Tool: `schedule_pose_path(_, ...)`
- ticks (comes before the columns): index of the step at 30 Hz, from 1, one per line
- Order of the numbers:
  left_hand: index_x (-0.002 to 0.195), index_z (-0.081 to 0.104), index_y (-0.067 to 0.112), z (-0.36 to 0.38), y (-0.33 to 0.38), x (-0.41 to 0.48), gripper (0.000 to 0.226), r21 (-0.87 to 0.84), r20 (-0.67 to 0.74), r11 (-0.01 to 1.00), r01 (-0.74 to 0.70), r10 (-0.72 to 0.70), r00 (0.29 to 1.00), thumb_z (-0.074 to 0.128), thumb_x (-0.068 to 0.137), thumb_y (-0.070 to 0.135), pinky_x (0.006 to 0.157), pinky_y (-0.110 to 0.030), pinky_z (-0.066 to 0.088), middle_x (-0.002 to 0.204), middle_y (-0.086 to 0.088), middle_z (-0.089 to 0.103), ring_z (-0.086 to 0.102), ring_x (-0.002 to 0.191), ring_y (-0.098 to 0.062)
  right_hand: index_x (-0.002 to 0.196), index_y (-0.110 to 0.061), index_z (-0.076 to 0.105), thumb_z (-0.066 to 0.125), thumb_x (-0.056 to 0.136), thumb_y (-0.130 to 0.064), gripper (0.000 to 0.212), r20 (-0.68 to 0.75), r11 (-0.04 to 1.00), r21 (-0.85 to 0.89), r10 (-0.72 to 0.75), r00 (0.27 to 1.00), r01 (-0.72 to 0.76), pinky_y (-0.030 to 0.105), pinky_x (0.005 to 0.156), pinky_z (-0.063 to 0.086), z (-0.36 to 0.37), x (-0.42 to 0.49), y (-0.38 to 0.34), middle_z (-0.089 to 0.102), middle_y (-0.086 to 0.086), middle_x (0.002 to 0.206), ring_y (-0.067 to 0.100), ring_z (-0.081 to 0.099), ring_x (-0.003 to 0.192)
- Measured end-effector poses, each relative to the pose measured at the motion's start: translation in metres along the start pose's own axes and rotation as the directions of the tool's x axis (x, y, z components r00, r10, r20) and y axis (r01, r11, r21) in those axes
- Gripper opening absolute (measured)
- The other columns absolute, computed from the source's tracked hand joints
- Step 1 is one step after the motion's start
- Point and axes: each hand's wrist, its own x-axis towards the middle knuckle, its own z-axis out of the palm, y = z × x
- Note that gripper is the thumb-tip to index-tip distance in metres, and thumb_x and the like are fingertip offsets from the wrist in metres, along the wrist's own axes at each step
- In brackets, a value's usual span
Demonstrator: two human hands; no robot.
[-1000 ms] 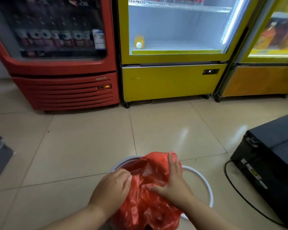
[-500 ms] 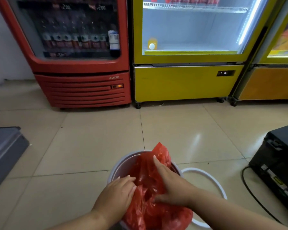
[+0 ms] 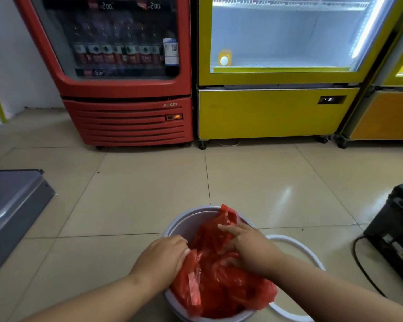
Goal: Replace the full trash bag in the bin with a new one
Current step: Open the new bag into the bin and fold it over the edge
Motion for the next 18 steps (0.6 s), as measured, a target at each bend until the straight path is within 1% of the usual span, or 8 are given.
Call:
schedule_pose_path(2,0.069,0.066,0.032,-0.007,-0.004,0.005,0.031,0.038,-0.019,0.999,0.03,-0.029,0.999,0.038,0.079,0.041,0.069,-0.012,0.049,0.075,0.022,0.068,0.065,0.069,0.005,0.077,-0.046,0.074,0.056,0.063,-0.048,0.023,-0.101,0.999,-0.029,0.03,0.994,-0.033,0.043,0.091,0.05,-0.002,0.003,0.005,0.064,-0.01,0.127,0.022,0.06,0.118)
schedule_pose_path(3,0.071,0.066,0.031,-0.009,-0.006,0.007,0.032,0.048,-0.041,0.997,0.055,-0.053,0.998,0.037,0.081,0.039,0.071,-0.013,0.049,0.076,0.02,0.069,0.065,0.07,0.002,0.067,-0.046,0.073,0.059,0.058,-0.047,0.018,-0.165,0.996,-0.058,0.05,0.985,-0.06,0.04,0.079,0.056,0.0,0.005,0.011,0.072,-0.01,0.111,0.021,0.069,0.103)
schedule_pose_path(4,0.073,0.066,0.029,-0.013,-0.008,0.009,0.033,0.036,-0.057,0.995,0.088,-0.086,0.995,0.036,0.083,0.039,0.073,-0.016,0.048,0.078,0.017,0.069,0.066,0.072,-0.002,0.068,-0.043,0.074,0.063,0.06,-0.043,0.014,-0.192,0.995,-0.044,0.082,0.978,-0.092,0.036,0.075,0.057,0.001,0.007,0.015,0.075,-0.009,0.103,0.021,0.071,0.097)
schedule_pose_path(6,0.078,0.063,0.021,-0.018,-0.014,0.015,0.041,-0.026,-0.061,0.992,0.124,-0.125,0.99,0.028,0.086,0.04,0.073,-0.027,0.049,0.08,0.005,0.066,0.063,0.077,-0.016,0.088,-0.03,0.077,0.062,0.077,-0.026,0.019,-0.211,0.987,0.026,0.162,0.964,-0.16,0.033,0.085,0.053,-0.006,0.01,0.019,0.074,-0.004,0.104,0.023,0.066,0.101)
schedule_pose_path(8,0.079,0.061,0.014,-0.024,-0.02,0.021,0.051,-0.068,-0.049,0.986,0.151,-0.155,0.987,0.021,0.085,0.045,0.074,-0.034,0.05,0.081,-0.004,0.063,0.06,0.079,-0.024,0.1,-0.021,0.075,0.056,0.085,-0.018,0.025,-0.264,0.943,0.185,0.32,0.91,-0.277,0.03,0.087,0.049,-0.013,0.011,0.027,0.074,0.001,0.105,0.022,0.064,0.102)
schedule_pose_path(12,0.075,0.054,0.016,-0.041,-0.031,0.035,0.048,-0.225,-0.004,0.942,0.247,-0.255,0.967,0.023,0.086,0.049,0.072,-0.028,0.036,0.076,0.001,0.049,0.049,0.079,-0.019,0.087,-0.015,0.075,0.058,0.086,-0.012,0.017,-0.215,0.782,0.466,0.553,0.805,-0.413,0.024,0.073,0.044,-0.027,0.009,0.047,0.074,0.003,0.089,0.021,0.066,0.091)
schedule_pose_path(15,0.074,0.053,0.018,-0.051,-0.038,0.044,0.024,-0.326,0.044,0.887,0.327,-0.332,0.942,0.045,0.095,0.028,0.064,-0.021,0.031,0.076,0.002,0.051,0.05,0.08,-0.017,0.073,-0.018,0.068,0.059,0.084,-0.007,0.018,-0.155,0.646,0.628,0.65,0.744,-0.433,0.027,0.071,0.045,-0.035,0.007,0.061,0.069,-0.001,0.073,0.023,0.067,0.084)
schedule_pose_path(18,0.079,0.062,0.016,-0.062,-0.043,0.051,0.014,-0.477,0.094,0.78,0.405,-0.413,0.906,0.054,0.091,0.015,0.061,-0.012,0.038,0.079,0.003,0.062,0.057,0.074,-0.014,0.072,-0.015,0.069,0.063,0.08,0.0,0.018,-0.103,0.538,0.748,0.671,0.734,-0.388,0.036,0.076,0.054,-0.044,0.005,0.072,0.071,0.005,0.074,0.027,0.07,0.078)
